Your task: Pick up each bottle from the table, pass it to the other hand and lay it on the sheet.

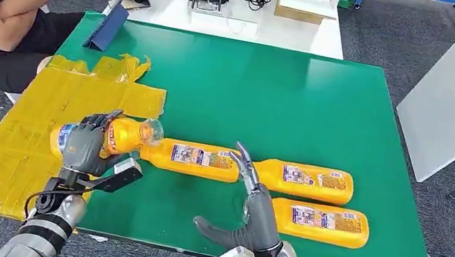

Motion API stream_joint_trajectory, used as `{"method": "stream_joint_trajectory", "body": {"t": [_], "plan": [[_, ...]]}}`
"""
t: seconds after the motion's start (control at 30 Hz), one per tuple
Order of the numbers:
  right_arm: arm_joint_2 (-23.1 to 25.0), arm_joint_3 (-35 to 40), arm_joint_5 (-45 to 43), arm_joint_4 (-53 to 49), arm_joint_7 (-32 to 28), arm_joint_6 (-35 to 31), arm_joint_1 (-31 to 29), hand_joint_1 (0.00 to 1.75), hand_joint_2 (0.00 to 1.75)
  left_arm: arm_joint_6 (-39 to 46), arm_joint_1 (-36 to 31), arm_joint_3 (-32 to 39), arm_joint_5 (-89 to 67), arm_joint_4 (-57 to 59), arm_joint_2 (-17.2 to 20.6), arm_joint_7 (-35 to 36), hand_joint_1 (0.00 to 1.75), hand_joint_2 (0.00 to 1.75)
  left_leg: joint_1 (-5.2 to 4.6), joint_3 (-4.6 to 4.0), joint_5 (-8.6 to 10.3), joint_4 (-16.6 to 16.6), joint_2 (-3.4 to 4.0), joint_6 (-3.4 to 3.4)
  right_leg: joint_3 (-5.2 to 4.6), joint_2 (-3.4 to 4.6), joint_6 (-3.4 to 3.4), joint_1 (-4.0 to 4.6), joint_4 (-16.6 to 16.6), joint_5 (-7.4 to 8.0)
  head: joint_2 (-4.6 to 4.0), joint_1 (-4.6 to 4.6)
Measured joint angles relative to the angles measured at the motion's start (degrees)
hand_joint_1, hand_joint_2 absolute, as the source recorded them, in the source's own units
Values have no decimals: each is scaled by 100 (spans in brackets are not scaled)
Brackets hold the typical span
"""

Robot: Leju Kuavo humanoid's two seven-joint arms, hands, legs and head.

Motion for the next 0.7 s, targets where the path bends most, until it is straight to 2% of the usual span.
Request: {"method": "stream_joint_trajectory", "body": {"t": [0.7], "plan": [[9, 101, 153, 35, 24, -31, 285, 0, 175, 4, 229, 114, -649, 59, -9, 317, 175, 175, 0, -4, 0, 0, 1, 0, -6, 0, 0, 0, 0, 0, 0, 0]]}}
